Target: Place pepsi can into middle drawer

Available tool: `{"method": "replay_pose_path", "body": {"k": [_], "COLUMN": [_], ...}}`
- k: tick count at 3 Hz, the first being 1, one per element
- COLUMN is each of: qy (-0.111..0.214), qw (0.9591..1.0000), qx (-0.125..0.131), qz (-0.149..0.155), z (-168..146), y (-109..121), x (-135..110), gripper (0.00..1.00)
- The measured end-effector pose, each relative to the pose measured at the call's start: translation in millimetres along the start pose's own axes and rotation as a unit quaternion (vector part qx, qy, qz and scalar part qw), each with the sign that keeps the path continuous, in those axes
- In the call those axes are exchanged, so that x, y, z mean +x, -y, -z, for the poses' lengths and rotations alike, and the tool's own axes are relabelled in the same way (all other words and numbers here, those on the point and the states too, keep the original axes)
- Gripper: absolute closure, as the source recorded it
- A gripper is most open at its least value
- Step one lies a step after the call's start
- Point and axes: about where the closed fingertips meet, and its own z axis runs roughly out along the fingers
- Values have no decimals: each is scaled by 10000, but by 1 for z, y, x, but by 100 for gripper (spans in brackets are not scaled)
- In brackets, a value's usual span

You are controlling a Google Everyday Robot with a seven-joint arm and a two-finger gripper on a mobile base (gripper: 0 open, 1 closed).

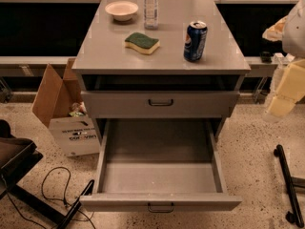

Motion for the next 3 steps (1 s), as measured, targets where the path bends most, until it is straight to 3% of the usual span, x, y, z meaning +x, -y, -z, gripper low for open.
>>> {"method": "replay_pose_path", "body": {"k": [1,2,3], "qy": [1,254,862], "qw": [10000,9993,9940], "qx": [1,235,454], "qz": [0,-126,-491], "z": [0,-8,-37], "y": [0,6,17], "x": [0,-4,7], "gripper": [0,0,0]}}
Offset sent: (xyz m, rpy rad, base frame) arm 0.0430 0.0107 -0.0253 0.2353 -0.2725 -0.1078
